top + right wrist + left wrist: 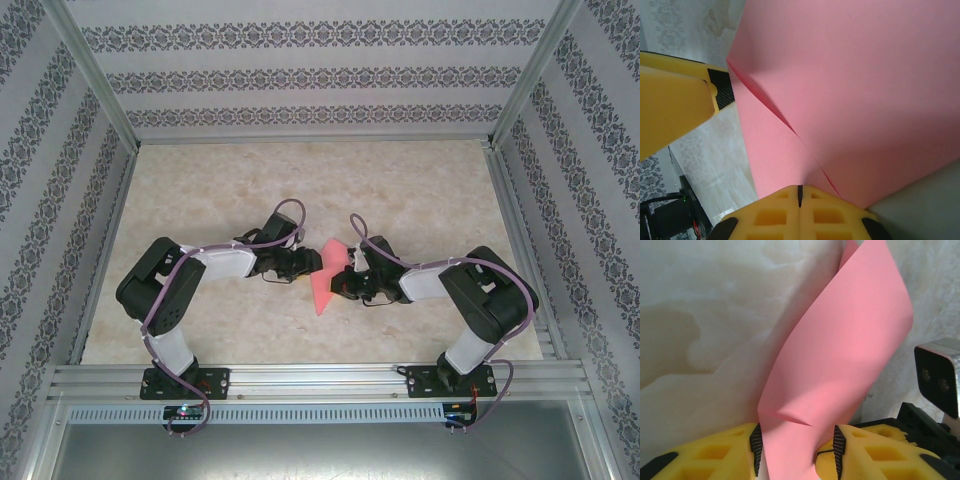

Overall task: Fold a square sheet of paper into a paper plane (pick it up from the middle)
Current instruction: Fold the wing for the fifth time at the center of the table.

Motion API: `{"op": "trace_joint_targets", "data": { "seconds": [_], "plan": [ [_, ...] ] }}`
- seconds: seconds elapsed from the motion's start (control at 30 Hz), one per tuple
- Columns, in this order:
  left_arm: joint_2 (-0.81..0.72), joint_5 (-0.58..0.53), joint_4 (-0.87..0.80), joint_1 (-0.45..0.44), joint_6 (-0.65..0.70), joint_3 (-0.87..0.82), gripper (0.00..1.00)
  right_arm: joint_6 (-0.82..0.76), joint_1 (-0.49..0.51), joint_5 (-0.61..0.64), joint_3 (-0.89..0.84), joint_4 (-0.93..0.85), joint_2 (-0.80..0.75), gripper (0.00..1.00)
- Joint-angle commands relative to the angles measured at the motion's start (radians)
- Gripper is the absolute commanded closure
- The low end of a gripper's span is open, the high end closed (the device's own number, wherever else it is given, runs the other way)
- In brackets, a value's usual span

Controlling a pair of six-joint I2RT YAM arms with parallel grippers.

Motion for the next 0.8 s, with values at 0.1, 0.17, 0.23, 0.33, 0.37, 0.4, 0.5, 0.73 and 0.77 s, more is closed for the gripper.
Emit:
{"op": "trace_joint_targets", "data": {
  "seconds": [0.1, 0.17, 0.23, 0.33, 0.37, 0.4, 0.5, 0.73, 0.77],
  "plan": [
    [-0.031, 0.002, -0.023, -0.012, 0.025, 0.035, 0.64, -0.021, -0.016, 0.033, -0.024, -0.040, 0.031, 0.98],
    [-0.024, 0.022, -0.015, -0.013, 0.023, 0.038, 0.69, -0.020, -0.016, 0.031, -0.024, -0.039, 0.029, 0.98],
    [-0.019, 0.029, -0.025, -0.015, 0.030, 0.046, 0.72, -0.022, -0.019, 0.033, -0.024, -0.041, 0.025, 0.98],
    [-0.012, 0.036, -0.035, -0.021, 0.042, 0.052, 0.82, -0.023, -0.022, 0.031, -0.022, -0.042, 0.021, 0.99],
    [-0.010, 0.040, -0.044, -0.023, 0.049, 0.054, 0.85, -0.023, -0.022, 0.031, -0.021, -0.043, 0.019, 0.98],
    [-0.010, 0.039, -0.052, -0.024, 0.055, 0.056, 0.87, -0.024, -0.022, 0.031, -0.020, -0.044, 0.018, 0.98],
    [-0.010, 0.023, -0.103, -0.029, 0.098, 0.072, 0.92, -0.023, -0.023, 0.033, -0.017, -0.054, 0.007, 0.98],
    [0.002, -0.023, -0.198, -0.040, 0.168, 0.105, 0.97, -0.026, -0.026, 0.049, -0.011, -0.092, -0.036, 0.97],
    [0.003, -0.025, -0.202, -0.040, 0.171, 0.107, 0.98, -0.025, -0.027, 0.052, -0.013, -0.094, -0.043, 0.96]
  ]
}}
